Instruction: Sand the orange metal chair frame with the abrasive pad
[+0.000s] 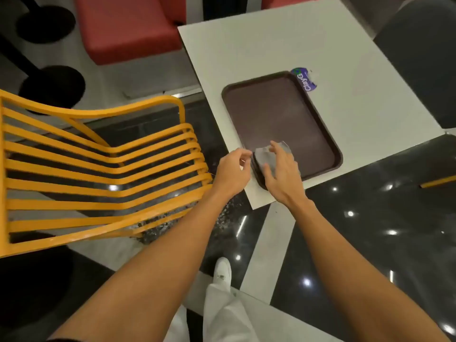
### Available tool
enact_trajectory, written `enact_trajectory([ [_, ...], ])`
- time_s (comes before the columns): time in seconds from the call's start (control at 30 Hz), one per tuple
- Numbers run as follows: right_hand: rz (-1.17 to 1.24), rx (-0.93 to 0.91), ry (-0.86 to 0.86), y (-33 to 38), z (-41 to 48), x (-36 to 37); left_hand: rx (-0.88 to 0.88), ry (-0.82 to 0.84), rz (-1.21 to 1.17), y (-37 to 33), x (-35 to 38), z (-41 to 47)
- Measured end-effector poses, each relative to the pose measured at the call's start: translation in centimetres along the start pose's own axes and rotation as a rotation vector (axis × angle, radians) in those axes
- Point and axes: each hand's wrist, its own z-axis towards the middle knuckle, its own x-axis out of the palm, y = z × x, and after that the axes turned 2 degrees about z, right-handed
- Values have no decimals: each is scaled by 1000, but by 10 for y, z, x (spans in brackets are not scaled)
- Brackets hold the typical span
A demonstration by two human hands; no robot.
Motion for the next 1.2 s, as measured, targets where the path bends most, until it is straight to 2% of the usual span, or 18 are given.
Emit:
enact_trajectory([
  [0.37,-351,-86,57,-66,66,20,33,137,307,12,54,76],
  [0.67,-440,-84,22,-76,68,27,85,212,560,8,63,88],
  [0.77,-392,-69,-8,-72,65,23,73,184,439,9,59,83],
  [0.97,-202,-105,-103,-36,52,7,30,78,6,6,25,57],
  [1.2,252,-104,-114,44,20,21,-34,15,-358,26,-37,17],
])
